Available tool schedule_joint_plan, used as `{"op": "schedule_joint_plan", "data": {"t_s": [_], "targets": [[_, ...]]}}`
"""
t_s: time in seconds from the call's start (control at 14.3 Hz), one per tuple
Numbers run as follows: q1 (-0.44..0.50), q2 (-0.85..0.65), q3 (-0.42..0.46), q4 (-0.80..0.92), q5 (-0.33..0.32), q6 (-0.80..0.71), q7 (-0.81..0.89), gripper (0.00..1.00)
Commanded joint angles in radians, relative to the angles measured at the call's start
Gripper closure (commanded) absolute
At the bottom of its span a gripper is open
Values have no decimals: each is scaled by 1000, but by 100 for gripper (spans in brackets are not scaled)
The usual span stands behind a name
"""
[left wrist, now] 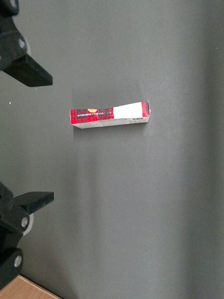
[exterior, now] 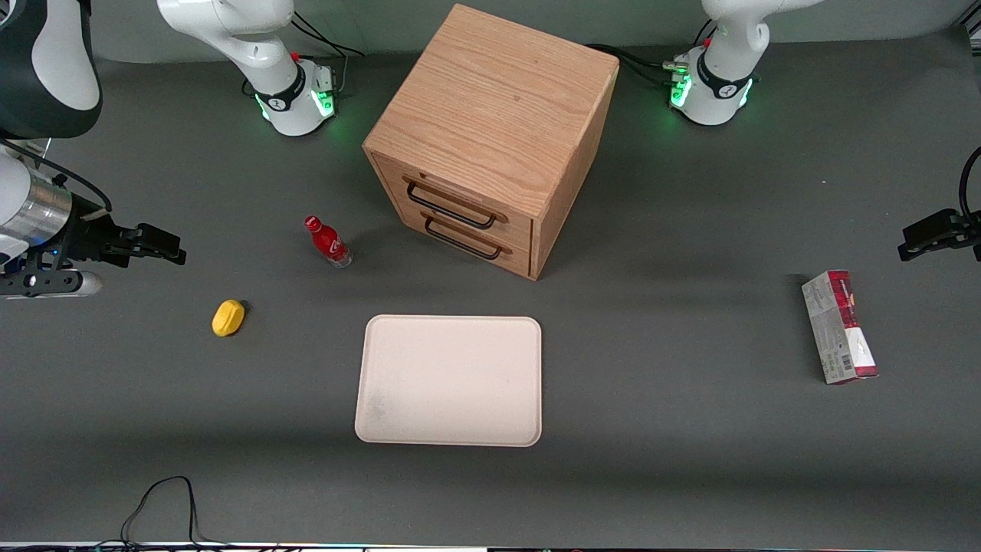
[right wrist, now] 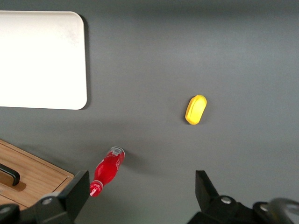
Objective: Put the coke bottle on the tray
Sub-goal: 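Move the open right gripper over the red Coca-Cola bottle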
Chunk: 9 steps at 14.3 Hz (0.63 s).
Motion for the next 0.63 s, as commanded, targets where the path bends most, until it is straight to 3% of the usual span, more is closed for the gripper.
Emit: {"op": "schedule_joint_plan", "data": {"t_s": [0.0, 0.56], "targets": [[-17, 5, 20, 38, -13, -51, -17, 0], [-11, 10, 23, 47, -20, -69, -9, 0]]}}
